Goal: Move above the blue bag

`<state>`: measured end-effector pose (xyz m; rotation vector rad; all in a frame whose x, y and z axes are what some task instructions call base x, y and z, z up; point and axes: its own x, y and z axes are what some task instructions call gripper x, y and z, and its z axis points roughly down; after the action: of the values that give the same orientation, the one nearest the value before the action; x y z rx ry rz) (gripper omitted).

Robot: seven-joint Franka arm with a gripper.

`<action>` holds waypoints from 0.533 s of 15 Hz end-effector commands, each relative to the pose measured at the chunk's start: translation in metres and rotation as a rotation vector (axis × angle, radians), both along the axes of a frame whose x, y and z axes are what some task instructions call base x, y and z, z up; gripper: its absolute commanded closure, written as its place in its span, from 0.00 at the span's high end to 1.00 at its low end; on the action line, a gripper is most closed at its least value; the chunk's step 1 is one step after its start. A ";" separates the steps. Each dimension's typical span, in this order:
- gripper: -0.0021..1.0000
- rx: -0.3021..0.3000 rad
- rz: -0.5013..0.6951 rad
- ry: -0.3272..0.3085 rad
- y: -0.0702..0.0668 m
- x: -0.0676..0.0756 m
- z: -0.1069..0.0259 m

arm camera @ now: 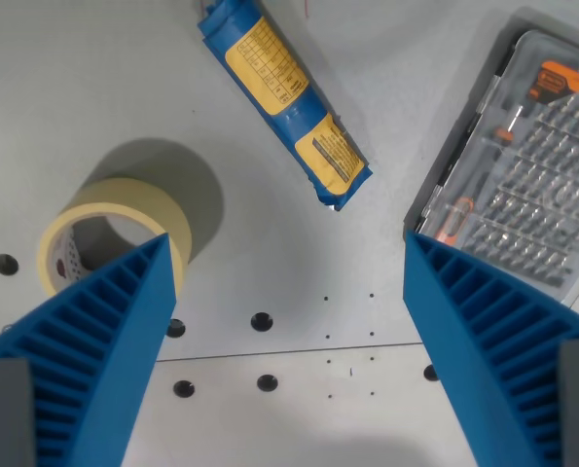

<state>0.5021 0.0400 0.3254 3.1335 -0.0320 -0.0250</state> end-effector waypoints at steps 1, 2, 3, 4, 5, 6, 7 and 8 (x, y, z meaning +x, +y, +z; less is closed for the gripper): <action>1.00 -0.002 0.127 -0.042 0.000 0.001 -0.009; 1.00 -0.003 0.147 -0.043 0.000 0.001 -0.013; 1.00 -0.004 0.169 -0.043 0.000 0.001 -0.017; 1.00 -0.005 0.186 -0.045 0.000 0.002 -0.021; 1.00 -0.006 0.209 -0.046 0.000 0.002 -0.025; 1.00 -0.008 0.229 -0.048 0.000 0.002 -0.029; 1.00 -0.010 0.253 -0.050 0.000 0.003 -0.034; 1.00 -0.012 0.278 -0.051 0.000 0.003 -0.039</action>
<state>0.5085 0.0404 0.2903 3.1315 0.1432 -0.0514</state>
